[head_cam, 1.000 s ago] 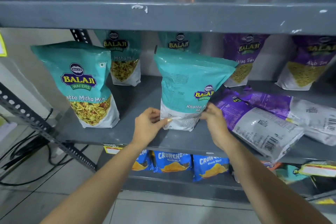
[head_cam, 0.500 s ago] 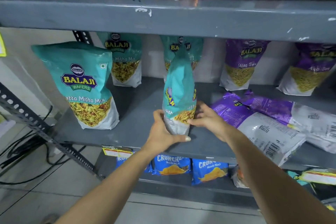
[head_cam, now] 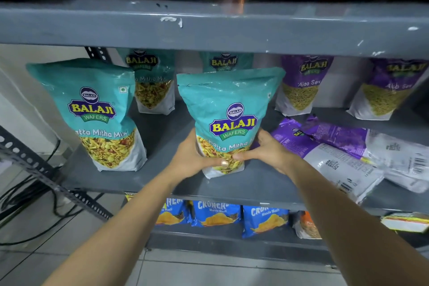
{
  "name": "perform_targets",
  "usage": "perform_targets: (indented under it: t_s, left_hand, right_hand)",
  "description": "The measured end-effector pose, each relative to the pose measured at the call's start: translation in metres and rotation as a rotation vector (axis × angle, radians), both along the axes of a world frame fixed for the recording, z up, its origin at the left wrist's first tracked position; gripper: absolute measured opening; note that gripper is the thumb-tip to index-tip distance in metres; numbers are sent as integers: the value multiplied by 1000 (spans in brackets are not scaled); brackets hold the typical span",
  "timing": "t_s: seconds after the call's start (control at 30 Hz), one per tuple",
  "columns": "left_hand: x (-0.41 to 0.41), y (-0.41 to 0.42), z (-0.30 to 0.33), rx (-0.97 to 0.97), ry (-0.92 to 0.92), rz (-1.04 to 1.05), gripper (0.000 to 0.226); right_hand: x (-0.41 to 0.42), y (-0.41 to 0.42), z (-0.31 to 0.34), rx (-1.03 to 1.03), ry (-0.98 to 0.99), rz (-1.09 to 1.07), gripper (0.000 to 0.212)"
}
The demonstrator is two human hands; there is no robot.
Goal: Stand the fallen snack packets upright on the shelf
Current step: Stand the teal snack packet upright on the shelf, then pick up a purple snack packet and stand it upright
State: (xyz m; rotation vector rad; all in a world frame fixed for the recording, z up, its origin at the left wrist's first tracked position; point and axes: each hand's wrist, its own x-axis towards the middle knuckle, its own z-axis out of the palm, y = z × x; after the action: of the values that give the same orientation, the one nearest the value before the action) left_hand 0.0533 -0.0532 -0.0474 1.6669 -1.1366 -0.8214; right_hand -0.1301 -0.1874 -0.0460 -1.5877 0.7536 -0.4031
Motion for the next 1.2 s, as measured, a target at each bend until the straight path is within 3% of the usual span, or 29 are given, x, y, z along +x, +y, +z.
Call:
perform_targets:
  t_s: [0.13,0.23,0.33,0.5,0.7,0.8,0.93,1.1,1.2]
  left_hand:
    - [9,2,0,15,-1,-38,79]
    - [9,3,4,-17,64,-48,77]
    - [9,-3,15,-106,126,16,66]
    - [5,-2,33,-151,117,-7,51]
    - [4,-6,75,-396,258,179,32]
    - [-4,-1,74,-462,194,321,39]
    - [-28,18,54,-533,-33,711,40]
    - [-106,7,22,-496,-49,419,51]
    - [-168,-33,6,-385,-82,233,45]
  right_hand:
    - [-4,-1,3,-10,3,16,79]
    - [-5,-2,16,139,-105,85,62]
    - [3,1,25,62,-149,-29,45]
    - [5,6,34,58,-227,-83,50]
    - [10,13,66,50,-434,-229,40]
    - [3,21,71,75,-447,-247,37]
    - [-36,16,73,41,-355,-328,13]
    - [-139,-39,59,-267,-163,-569,17]
    - [-218,-89,44,-408,90,-687,17]
